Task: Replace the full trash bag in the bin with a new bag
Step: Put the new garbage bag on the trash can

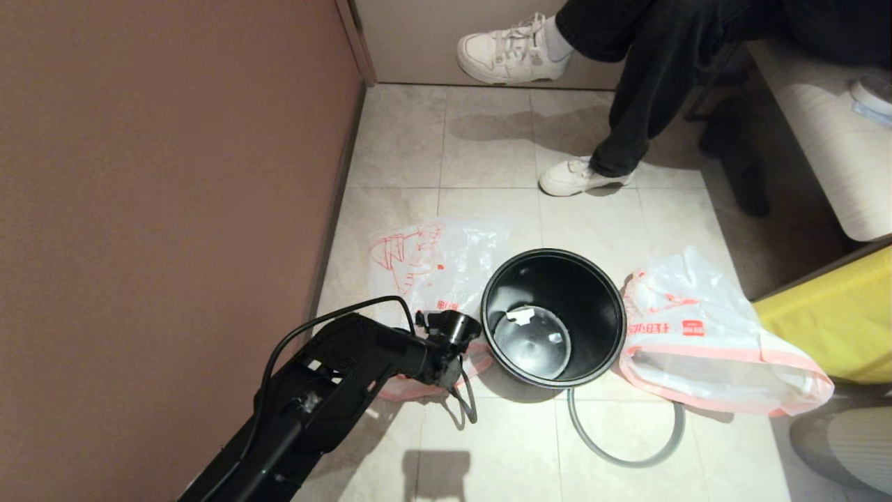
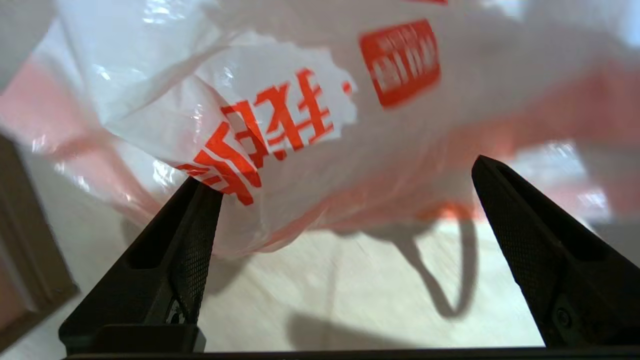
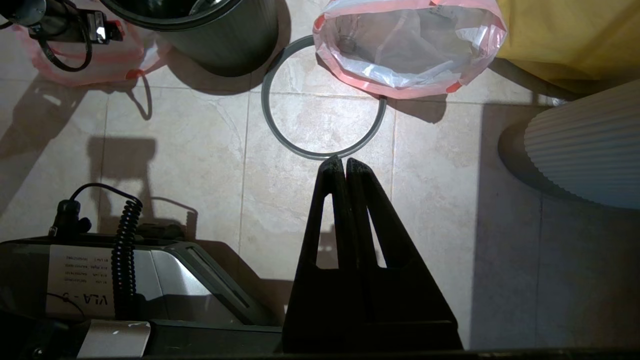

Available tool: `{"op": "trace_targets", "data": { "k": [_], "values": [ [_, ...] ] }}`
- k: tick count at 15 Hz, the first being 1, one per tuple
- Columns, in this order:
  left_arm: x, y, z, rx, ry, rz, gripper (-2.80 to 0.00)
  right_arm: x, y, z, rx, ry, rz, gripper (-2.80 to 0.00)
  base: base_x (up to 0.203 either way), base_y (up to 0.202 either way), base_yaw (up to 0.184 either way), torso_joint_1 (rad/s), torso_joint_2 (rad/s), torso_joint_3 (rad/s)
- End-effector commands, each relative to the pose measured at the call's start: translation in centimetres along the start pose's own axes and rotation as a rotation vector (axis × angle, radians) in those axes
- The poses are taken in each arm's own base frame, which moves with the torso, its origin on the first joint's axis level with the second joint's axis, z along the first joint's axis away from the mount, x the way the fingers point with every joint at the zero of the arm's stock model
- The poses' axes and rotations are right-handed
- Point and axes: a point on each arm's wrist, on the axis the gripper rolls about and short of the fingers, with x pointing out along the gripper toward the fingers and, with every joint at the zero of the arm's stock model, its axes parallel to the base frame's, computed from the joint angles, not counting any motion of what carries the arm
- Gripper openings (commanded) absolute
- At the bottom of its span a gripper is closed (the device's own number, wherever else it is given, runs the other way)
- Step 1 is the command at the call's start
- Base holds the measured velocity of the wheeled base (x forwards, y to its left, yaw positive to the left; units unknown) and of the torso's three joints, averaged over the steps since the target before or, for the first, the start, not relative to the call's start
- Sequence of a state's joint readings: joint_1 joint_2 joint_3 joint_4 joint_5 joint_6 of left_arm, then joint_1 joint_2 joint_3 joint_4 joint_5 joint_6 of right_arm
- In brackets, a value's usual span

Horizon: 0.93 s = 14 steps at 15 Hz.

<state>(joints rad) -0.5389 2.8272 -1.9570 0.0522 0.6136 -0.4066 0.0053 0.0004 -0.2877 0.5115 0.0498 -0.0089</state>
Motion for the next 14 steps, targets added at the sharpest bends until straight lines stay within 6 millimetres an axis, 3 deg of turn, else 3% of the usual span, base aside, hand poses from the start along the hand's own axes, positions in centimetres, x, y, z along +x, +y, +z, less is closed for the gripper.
{"op": "trace_targets", "data": {
  "k": [1, 4, 7, 14],
  "values": [
    [-1.8, -0.9, 0.4, -0.01, 0.013, -0.048, 0.0, 0.1, 0.0, -0.2, 0.0, 0.009, 0.002, -2.8, 0.0, 0.0, 0.0, 0.0, 0.0, 0.0],
    [-3.5, -1.2, 1.5, -0.04, 0.006, -0.07, 0.0, 0.2, 0.0, -0.3, -0.012, 0.012, 0.002, -2.8, 0.0, 0.0, 0.0, 0.0, 0.0, 0.0],
    [-3.5, -0.1, 2.6, -0.068, -0.069, 0.064, 0.0, 0.2, 0.0, -0.3, -0.012, 0.015, 0.0, -2.8, 0.0, 0.0, 0.0, 0.0, 0.0, 0.0],
    [-2.1, 1.5, 3.5, -0.134, -0.124, 0.155, 0.0, 0.3, 0.0, -0.5, -0.012, 0.021, 0.0, -2.8, 0.0, 0.0, 0.0, 0.0, 0.0, 0.0]
  ]
}}
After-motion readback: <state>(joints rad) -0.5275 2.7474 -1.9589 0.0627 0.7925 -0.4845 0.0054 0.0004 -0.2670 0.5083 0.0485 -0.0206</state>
